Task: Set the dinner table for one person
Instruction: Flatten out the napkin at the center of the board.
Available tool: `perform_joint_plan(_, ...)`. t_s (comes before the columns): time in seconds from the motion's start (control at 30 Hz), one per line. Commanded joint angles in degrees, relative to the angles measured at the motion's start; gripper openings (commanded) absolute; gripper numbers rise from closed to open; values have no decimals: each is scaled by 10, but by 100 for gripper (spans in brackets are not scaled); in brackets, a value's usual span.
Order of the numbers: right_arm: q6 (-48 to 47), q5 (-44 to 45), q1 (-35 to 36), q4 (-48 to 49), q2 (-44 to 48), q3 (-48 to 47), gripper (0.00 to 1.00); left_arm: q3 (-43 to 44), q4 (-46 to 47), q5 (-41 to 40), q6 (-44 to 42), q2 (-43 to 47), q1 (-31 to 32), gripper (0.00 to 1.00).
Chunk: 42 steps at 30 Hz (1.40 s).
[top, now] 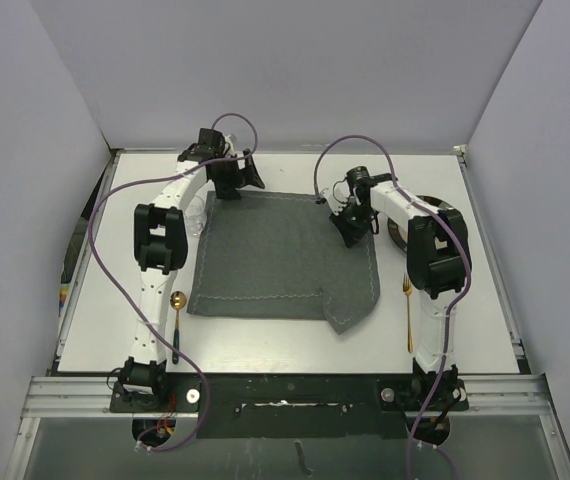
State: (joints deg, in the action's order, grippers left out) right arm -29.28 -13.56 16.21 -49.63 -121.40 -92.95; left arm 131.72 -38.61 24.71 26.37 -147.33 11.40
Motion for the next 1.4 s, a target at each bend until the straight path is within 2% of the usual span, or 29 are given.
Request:
perform_joint_plan(0.0,-2,22,2,17,13,-8,0,29,-36,-28,-14,-61,-8,98)
perform_joint_plan(0.17,-9,37,2,22,8,-6,0,11,-25,-10,-9,-60,-7,98)
perform_joint_plan(0.43,-29,73,2,51,16,27,0,-65,5,19,-12,-25,2,98)
perform_joint_plan(0.63,-45,111,-1,87,12,37,0,-132,37,23,-15,28,2,98)
perform_joint_plan(0.83,-61,132,-5,92,-12,0,0,-200,68,20,-23,121,2,98)
perform_joint_plan(1.1,-64,130,-9,84,-17,-20,0,-207,63,25,-33,157,1,98)
perform_joint_plan(1.37,-42,124,-12,106,-14,5,0,-172,95,26,-18,96,1,98)
